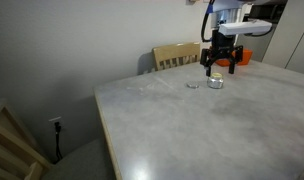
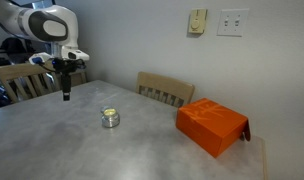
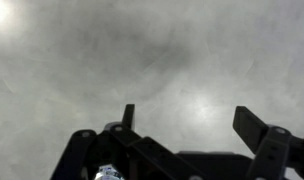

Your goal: Pick the lid from the table, place it on the bottle, put it back on the table then place it on the bottle again

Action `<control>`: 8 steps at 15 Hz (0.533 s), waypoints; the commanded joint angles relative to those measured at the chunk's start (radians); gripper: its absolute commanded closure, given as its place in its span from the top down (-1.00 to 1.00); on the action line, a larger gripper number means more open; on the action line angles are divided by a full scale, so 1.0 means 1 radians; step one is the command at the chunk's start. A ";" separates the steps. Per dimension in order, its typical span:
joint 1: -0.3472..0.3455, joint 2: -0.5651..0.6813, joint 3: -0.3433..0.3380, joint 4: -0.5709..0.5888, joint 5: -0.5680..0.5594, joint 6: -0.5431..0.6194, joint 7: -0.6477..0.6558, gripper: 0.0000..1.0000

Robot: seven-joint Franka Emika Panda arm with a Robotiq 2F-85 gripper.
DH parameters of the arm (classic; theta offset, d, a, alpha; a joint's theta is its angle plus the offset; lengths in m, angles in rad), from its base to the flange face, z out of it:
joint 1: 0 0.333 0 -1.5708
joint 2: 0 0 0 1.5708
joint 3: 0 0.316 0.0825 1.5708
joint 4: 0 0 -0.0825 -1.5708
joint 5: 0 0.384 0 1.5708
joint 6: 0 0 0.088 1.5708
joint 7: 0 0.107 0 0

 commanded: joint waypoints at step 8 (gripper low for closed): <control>-0.008 0.149 -0.010 0.057 0.143 0.260 -0.011 1.00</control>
